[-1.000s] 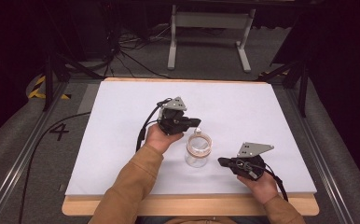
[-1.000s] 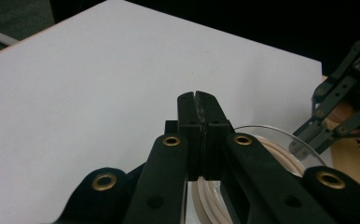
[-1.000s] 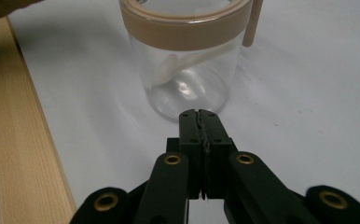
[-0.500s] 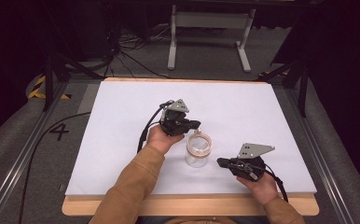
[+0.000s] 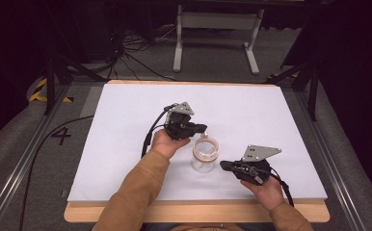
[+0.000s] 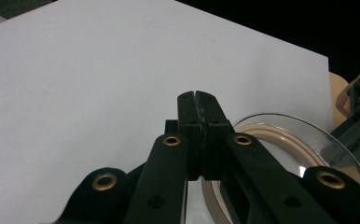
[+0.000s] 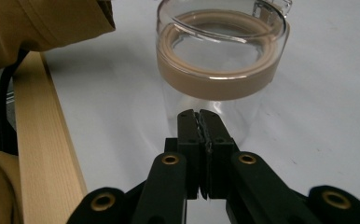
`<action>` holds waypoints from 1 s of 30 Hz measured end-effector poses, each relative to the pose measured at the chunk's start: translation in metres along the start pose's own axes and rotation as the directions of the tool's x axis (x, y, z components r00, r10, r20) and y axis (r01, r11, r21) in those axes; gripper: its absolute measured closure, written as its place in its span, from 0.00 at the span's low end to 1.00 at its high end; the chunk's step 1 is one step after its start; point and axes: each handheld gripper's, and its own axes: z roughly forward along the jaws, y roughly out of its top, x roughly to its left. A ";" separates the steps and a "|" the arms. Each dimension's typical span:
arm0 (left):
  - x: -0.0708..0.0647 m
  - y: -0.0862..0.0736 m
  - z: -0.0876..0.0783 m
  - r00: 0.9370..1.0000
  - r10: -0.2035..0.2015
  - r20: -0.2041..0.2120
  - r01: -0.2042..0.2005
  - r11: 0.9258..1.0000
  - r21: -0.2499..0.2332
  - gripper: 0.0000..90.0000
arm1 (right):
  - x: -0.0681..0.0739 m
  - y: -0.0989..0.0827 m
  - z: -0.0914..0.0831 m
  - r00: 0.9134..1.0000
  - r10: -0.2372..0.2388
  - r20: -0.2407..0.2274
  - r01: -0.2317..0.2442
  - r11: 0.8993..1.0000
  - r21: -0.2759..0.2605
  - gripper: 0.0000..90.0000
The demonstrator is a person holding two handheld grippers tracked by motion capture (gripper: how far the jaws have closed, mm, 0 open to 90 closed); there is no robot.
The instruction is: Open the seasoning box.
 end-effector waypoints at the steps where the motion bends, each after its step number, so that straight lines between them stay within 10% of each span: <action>1: 0.000 0.000 0.000 1.000 -0.003 0.000 0.003 1.000 0.000 1.00 | 0.001 0.001 0.000 1.000 -0.003 -0.001 0.003 1.000 -0.001 0.97; 30: 0.004 -0.003 0.001 0.999 -0.028 0.016 0.028 0.999 -0.016 1.00 | 0.004 0.012 0.009 0.999 0.013 -0.035 -0.013 1.000 -0.025 0.99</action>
